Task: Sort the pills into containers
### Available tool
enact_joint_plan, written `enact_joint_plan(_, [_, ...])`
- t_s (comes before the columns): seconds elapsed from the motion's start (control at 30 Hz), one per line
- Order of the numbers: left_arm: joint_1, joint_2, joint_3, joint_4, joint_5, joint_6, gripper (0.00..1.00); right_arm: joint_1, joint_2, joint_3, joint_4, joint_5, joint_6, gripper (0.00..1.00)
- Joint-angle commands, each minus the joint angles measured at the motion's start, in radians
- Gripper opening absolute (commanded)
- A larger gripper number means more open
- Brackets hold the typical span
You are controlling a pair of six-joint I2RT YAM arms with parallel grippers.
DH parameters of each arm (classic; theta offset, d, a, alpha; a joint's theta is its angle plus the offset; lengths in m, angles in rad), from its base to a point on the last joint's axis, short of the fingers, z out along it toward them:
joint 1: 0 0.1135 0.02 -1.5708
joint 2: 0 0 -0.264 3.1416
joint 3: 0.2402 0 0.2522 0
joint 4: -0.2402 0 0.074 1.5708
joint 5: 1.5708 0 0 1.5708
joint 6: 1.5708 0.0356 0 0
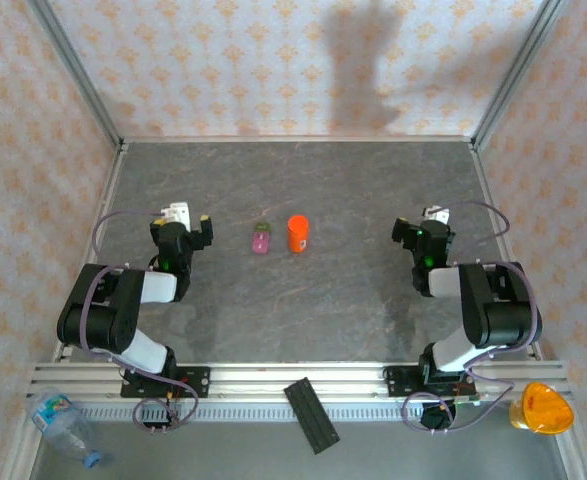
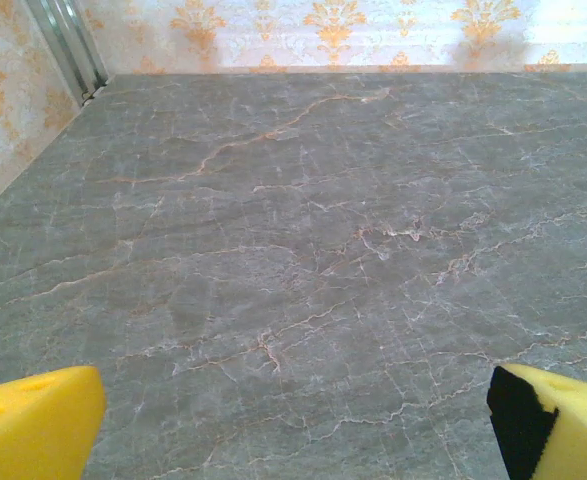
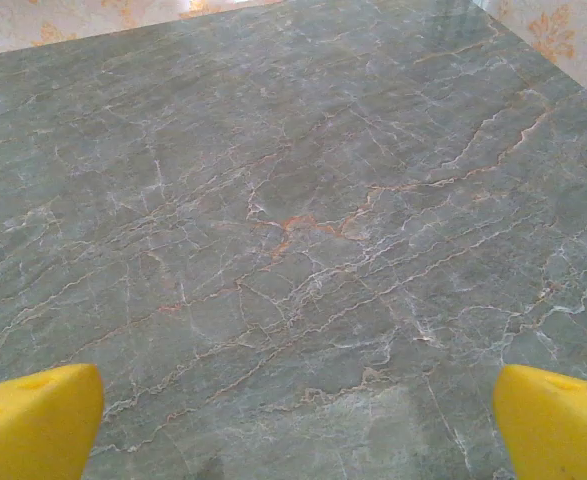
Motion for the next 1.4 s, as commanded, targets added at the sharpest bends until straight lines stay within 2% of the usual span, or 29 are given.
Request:
enact_joint_plan(0.0, [0.003, -0.003, 0.001, 0.002, -0.027, -0.004, 1.0, -0.004, -0.016, 0.012, 0.023, -0.004, -0.014, 0.99])
enact_joint_plan(1.07, [0.011, -0.002, 0.011, -0.015, -0.013, -0.011, 1.0, -0.005, -0.011, 0.016, 0.018, -0.004, -0.01, 0.99])
enact_joint_plan(1.27, [0.009, -0.02, -0.02, 0.034, 0.009, 0.003, 1.0, -0.004, -0.05, 0.014, -0.002, 0.029, 0.005, 0.99])
enact_joint_plan(1.37, [0.009, -0.082, -0.031, -0.004, -0.053, -0.026, 1.0, -0.005, -0.107, 0.018, -0.057, 0.074, 0.021, 0.99])
